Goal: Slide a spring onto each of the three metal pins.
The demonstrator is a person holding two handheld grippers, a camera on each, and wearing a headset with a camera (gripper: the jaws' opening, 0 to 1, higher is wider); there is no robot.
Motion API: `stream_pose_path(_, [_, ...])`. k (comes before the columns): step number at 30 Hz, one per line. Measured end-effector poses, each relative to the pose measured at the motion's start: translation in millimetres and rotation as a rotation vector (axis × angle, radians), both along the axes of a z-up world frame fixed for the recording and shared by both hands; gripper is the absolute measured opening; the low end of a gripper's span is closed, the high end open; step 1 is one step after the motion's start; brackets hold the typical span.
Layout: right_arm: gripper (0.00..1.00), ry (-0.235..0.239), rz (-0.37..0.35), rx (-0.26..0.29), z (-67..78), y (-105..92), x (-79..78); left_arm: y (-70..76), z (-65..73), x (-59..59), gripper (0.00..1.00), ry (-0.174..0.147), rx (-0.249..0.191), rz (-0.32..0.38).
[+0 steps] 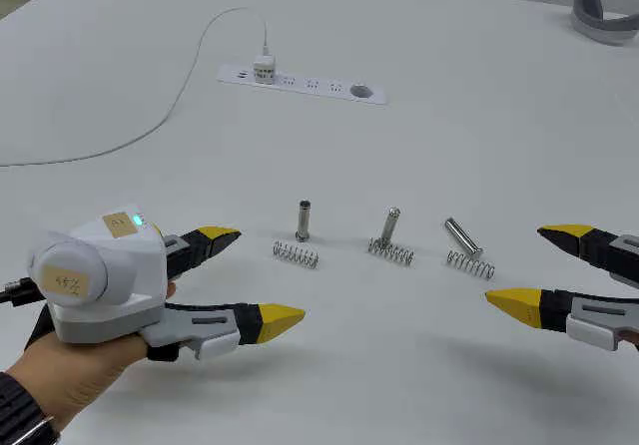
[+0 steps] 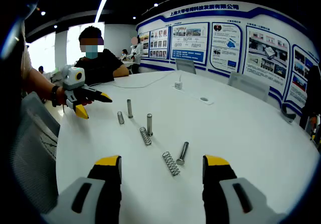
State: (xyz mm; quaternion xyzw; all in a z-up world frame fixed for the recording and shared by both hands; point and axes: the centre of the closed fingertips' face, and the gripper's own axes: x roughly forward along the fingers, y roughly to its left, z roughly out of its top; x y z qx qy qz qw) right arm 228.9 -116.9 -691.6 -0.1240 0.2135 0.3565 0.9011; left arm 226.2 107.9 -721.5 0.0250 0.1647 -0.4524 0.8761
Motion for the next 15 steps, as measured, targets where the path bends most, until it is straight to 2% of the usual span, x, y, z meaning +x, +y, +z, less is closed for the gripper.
stream_pose_path(15, [0.65, -0.013, -0.001, -0.016, 7.8, 0.8, 21.8, 0.0, 1.5, 1.5, 0.75, -0.001, -0.003, 0.008])
